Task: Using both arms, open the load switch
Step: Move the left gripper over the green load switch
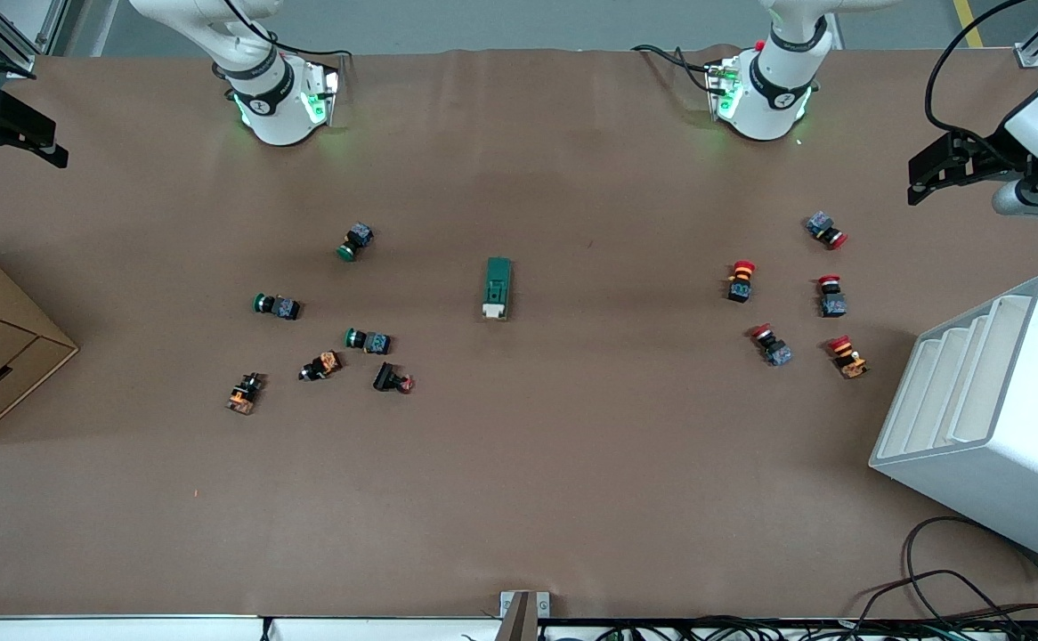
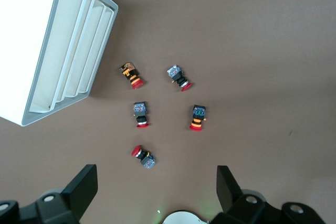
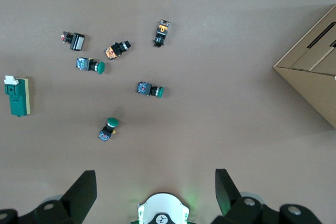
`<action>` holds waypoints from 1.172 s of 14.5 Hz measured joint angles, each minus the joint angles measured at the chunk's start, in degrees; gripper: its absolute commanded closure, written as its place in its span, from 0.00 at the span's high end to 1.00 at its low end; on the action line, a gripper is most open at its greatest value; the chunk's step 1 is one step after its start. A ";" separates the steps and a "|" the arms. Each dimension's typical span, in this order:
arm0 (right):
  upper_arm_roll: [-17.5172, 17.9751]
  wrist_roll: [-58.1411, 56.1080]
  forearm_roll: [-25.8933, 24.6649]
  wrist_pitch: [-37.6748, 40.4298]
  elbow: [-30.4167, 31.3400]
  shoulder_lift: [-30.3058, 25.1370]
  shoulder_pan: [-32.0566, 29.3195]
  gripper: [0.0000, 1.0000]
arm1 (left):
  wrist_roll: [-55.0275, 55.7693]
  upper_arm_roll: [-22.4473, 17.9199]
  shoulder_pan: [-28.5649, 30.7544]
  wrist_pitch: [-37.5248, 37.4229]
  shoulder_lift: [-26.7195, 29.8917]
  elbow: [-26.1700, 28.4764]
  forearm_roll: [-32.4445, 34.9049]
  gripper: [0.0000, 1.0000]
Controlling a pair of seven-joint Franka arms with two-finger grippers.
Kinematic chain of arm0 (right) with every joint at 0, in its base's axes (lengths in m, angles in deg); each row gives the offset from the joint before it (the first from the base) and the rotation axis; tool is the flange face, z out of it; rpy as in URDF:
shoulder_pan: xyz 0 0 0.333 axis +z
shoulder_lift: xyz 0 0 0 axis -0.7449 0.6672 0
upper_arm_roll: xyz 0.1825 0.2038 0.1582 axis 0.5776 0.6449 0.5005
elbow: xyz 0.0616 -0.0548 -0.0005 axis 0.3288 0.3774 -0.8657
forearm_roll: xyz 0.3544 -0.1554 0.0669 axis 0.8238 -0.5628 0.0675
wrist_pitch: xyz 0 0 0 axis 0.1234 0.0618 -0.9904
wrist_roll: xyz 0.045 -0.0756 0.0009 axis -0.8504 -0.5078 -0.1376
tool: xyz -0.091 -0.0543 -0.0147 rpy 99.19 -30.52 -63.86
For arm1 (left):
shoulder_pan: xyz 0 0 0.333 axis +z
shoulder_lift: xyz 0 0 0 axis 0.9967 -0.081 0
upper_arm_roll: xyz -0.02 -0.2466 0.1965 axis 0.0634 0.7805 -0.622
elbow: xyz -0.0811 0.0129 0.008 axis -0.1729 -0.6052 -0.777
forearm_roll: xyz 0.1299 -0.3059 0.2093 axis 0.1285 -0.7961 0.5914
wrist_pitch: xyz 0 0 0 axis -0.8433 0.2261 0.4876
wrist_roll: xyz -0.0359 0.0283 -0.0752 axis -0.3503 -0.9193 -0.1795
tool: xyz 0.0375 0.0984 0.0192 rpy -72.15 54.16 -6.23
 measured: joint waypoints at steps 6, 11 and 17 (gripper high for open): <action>0.00 0.00 0.00 0.00 0.00 0.00 0.00 1.00 | 0.02 0.66 -0.81 0.70 -2.04 -2.40 0.00 1.00; -0.01 0.00 0.00 0.00 0.00 0.00 0.00 1.00 | 8.87 3.32 -5.93 4.04 -8.18 -5.56 -0.02 1.00; -0.02 0.00 0.00 0.00 0.00 0.00 0.00 1.00 | 30.71 5.40 -19.91 14.85 -12.87 -5.86 -0.02 1.00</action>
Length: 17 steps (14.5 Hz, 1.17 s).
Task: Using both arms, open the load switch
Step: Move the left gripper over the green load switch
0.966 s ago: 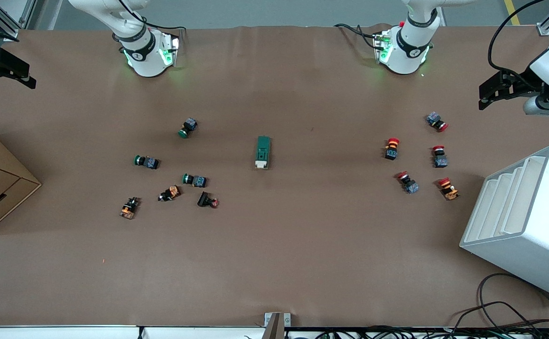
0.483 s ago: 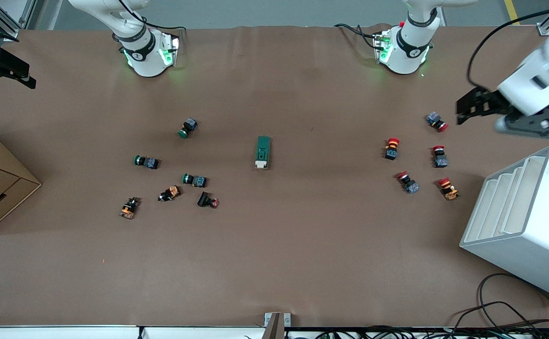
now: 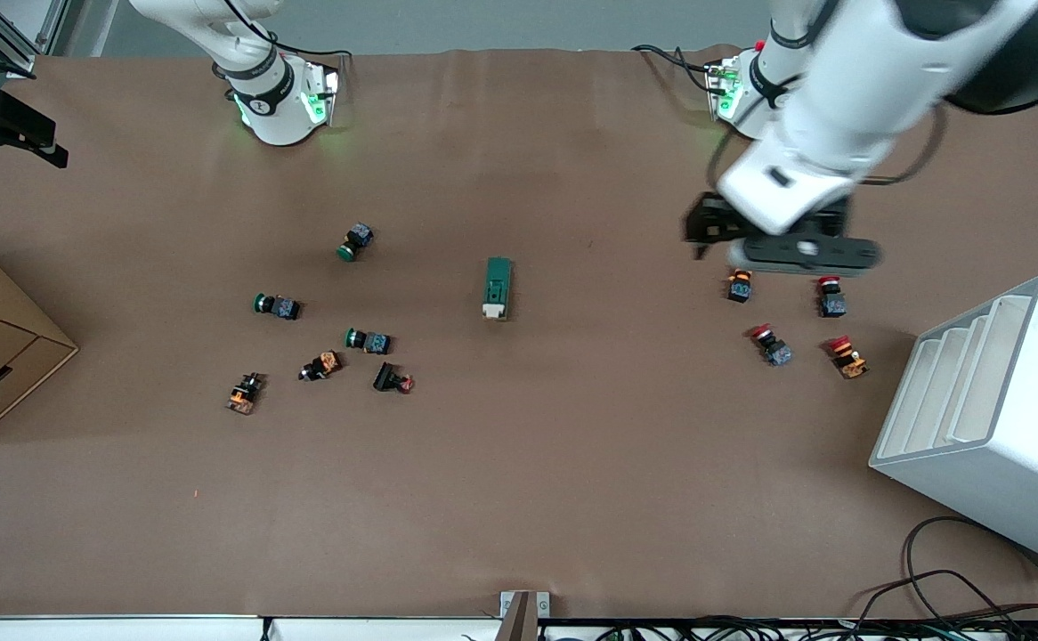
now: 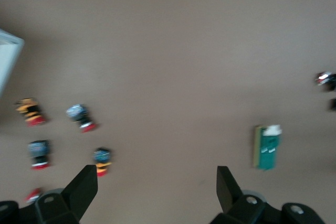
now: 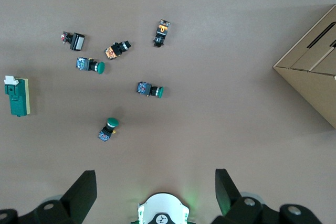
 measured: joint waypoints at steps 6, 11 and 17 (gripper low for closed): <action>0.00 0.00 0.00 0.00 -0.05 0.00 0.01 1.00 | 19.44 0.13 -15.04 13.45 -5.09 5.30 0.77 1.00; -0.10 0.02 0.00 -0.02 -0.24 0.65 -0.08 1.00 | 33.41 0.32 -24.91 21.05 -5.85 12.53 11.52 1.00; -0.89 0.01 -0.05 -2.94 -0.12 9.38 -1.17 1.00 | 47.71 0.34 -30.68 34.87 -8.37 22.58 27.63 0.99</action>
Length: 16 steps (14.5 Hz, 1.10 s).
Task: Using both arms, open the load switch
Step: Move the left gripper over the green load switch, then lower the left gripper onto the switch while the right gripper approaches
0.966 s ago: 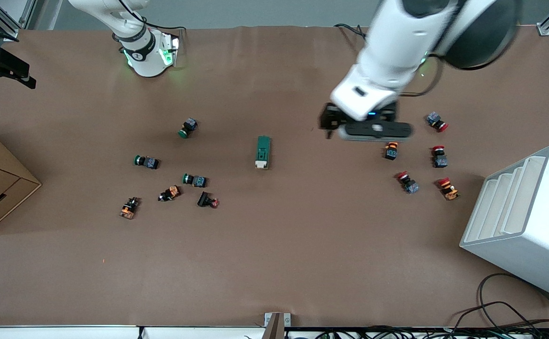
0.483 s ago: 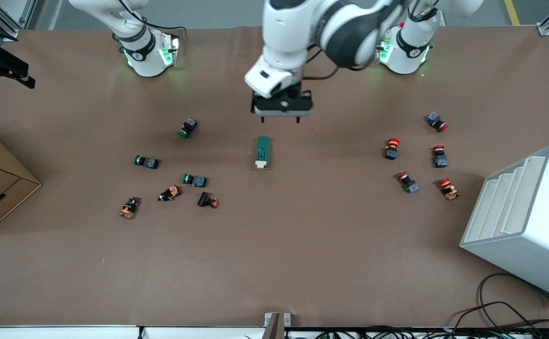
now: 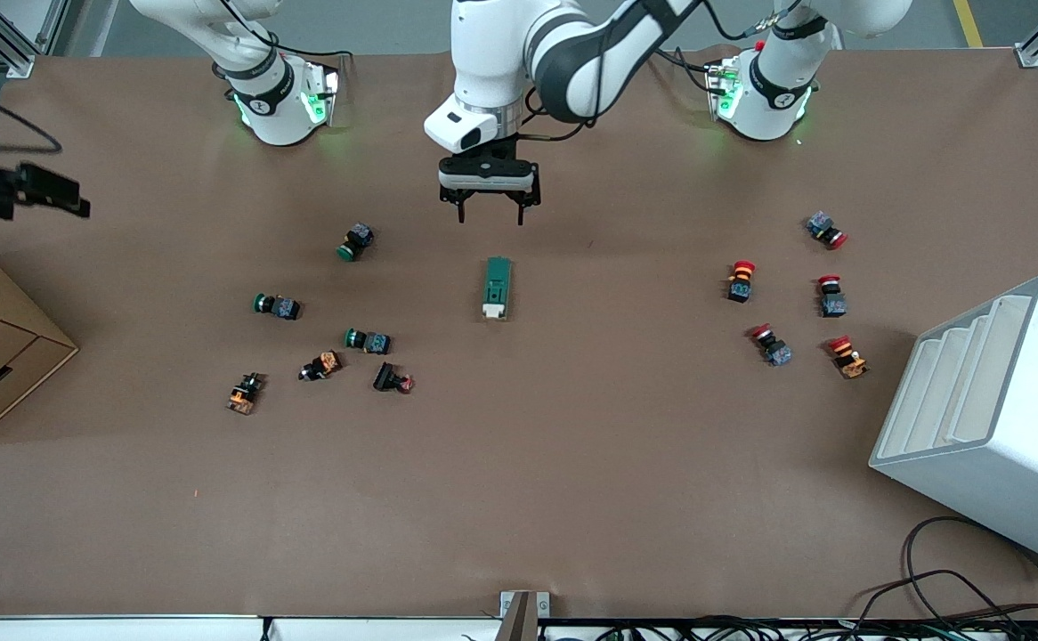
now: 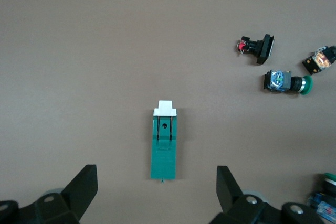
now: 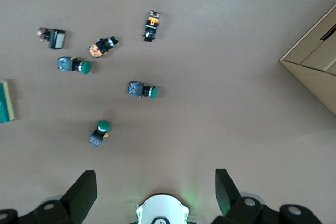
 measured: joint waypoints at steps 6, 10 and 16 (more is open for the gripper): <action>0.39 4.03 0.76 -5.99 0.64 7.00 0.29 1.00 | 19.91 0.06 -4.08 2.36 -9.79 3.17 29.02 0.99; 1.03 22.32 4.24 -12.56 5.50 7.25 7.06 1.00 | 41.52 0.07 -4.46 5.92 -15.42 6.72 51.71 0.99; 1.40 60.81 4.63 -21.09 8.77 11.00 20.28 1.00 | 61.98 -0.04 -4.46 4.51 -19.88 8.41 70.24 1.00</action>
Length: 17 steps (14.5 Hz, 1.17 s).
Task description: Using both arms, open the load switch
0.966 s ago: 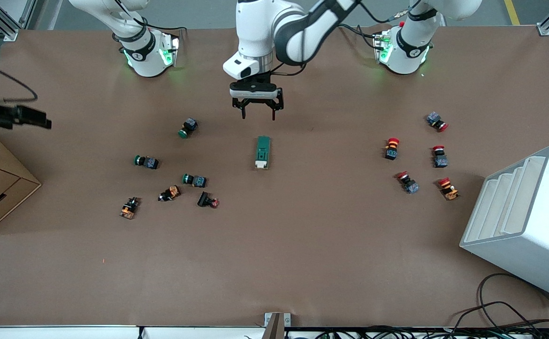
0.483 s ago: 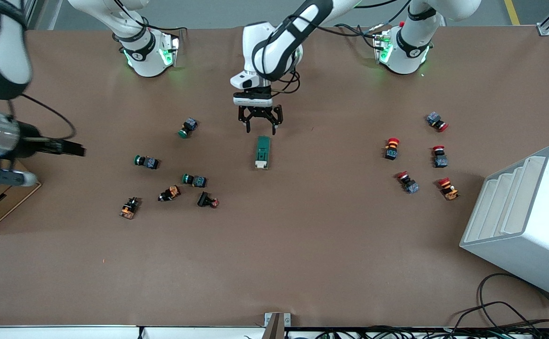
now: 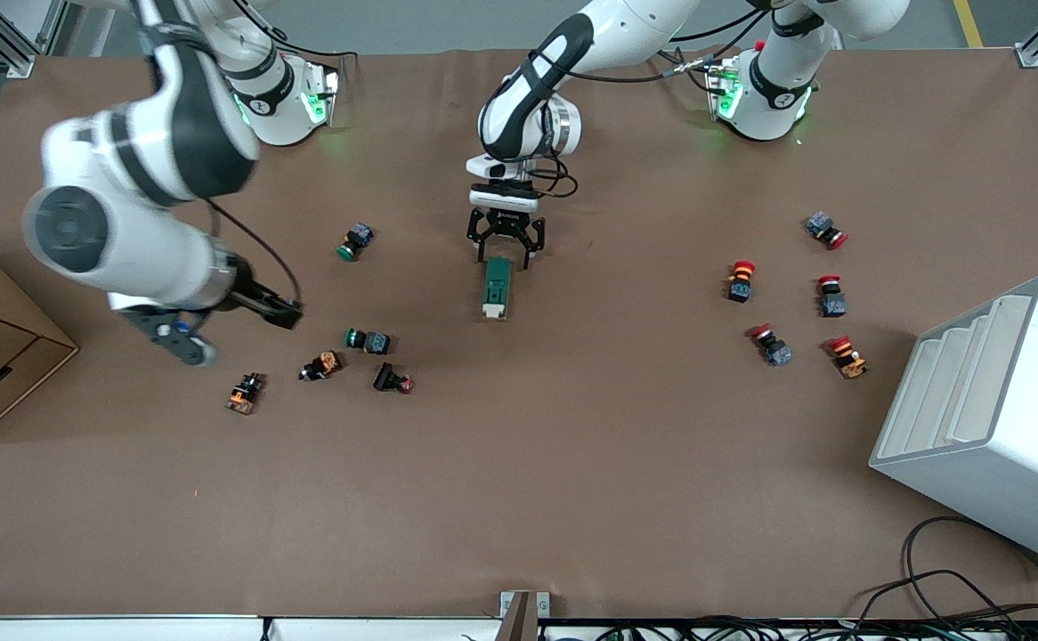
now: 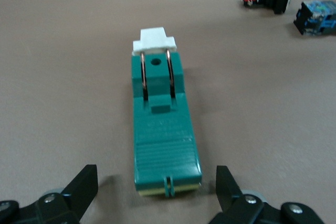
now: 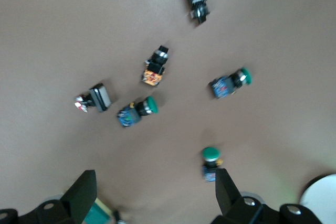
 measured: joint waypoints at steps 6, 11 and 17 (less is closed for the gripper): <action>0.04 27.80 0.04 -7.69 -0.18 7.57 9.95 1.00 | 9.07 0.03 -1.81 -9.01 -2.62 0.00 8.19 0.99; 0.05 54.95 1.22 -15.19 -2.69 17.79 17.03 1.00 | 13.63 -0.06 -4.50 -16.97 -5.12 -0.71 10.35 1.00; 0.05 63.87 4.62 -19.26 -8.57 26.07 21.54 1.00 | 13.99 -0.06 -6.17 -19.00 -5.91 -1.10 10.53 1.00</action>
